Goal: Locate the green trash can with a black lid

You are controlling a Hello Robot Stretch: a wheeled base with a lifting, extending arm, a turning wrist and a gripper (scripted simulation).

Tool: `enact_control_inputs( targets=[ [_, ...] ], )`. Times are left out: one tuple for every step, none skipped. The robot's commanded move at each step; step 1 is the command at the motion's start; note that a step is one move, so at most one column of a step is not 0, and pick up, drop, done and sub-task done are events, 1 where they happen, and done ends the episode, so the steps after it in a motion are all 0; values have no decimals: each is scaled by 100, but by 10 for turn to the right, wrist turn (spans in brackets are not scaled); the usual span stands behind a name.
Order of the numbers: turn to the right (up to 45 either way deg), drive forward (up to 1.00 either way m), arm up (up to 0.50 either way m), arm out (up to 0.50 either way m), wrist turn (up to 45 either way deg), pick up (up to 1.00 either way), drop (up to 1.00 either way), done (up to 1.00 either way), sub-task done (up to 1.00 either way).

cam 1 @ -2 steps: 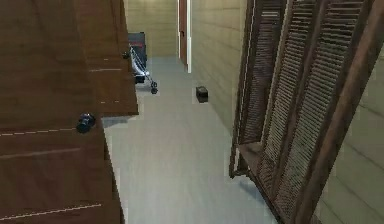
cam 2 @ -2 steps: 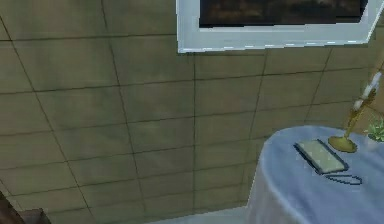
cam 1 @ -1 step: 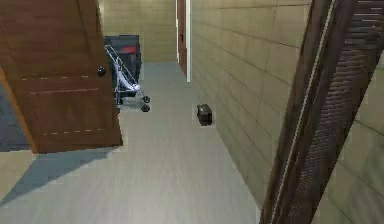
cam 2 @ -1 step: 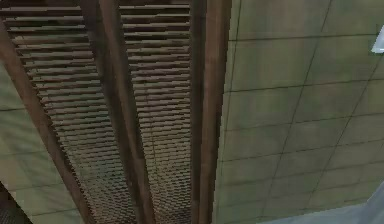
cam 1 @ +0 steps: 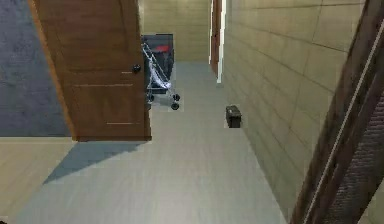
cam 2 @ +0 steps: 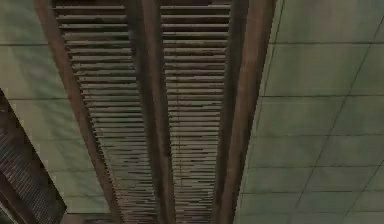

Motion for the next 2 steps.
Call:
enact_control_inputs(
  targets=[
    [0,60,0,0,0,0,0,0,0],
    [-450,0,0,0,0,0,0,0,0]
  ],
)
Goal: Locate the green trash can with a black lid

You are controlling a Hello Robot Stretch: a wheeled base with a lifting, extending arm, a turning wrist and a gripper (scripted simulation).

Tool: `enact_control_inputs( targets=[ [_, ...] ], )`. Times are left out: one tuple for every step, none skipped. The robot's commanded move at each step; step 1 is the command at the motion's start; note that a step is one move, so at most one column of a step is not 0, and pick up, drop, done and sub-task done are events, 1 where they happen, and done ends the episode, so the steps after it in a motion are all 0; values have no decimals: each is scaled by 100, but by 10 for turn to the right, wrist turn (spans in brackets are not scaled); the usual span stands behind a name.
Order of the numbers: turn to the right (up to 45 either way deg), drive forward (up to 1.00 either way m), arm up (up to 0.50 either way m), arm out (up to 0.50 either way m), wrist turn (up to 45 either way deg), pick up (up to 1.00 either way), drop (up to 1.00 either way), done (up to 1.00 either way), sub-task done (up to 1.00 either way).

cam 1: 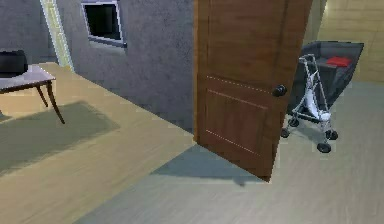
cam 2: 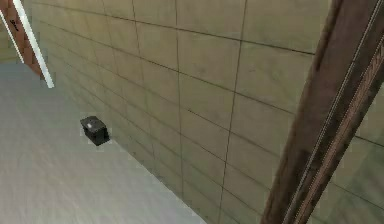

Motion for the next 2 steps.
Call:
enact_control_inputs(
  targets=[
    [-150,0,0,0,0,0,0,0,0],
    [0,85,0,0,0,0,0,0,0]
  ],
)
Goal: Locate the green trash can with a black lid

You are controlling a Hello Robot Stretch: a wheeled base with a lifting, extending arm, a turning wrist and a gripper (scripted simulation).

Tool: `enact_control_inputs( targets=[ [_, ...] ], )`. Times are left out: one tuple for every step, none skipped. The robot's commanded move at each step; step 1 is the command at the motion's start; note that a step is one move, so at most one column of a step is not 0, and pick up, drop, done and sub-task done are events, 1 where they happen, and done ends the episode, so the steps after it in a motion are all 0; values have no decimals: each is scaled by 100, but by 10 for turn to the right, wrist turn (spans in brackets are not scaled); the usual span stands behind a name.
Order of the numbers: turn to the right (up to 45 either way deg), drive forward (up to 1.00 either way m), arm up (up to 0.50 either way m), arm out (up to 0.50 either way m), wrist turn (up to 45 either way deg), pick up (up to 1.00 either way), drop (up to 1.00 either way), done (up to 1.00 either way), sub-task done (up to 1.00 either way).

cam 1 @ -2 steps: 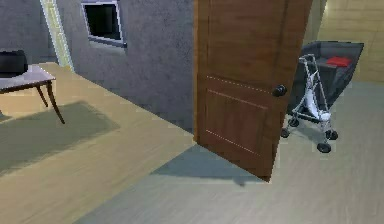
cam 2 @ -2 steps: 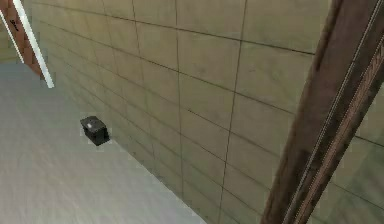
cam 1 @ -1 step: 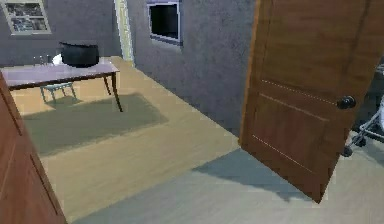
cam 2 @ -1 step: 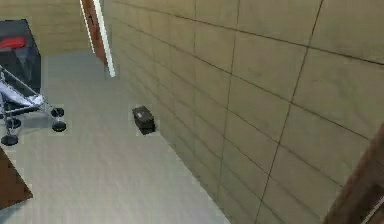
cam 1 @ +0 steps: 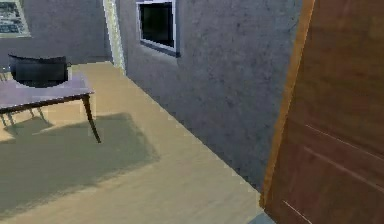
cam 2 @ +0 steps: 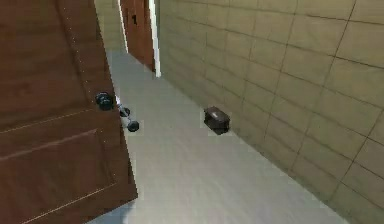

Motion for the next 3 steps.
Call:
enact_control_inputs(
  targets=[
    [-180,0,0,0,0,0,0,0,0],
    [0,100,0,0,0,0,0,0,0],
    [-30,0,0,0,0,0,0,0,0]
  ],
)
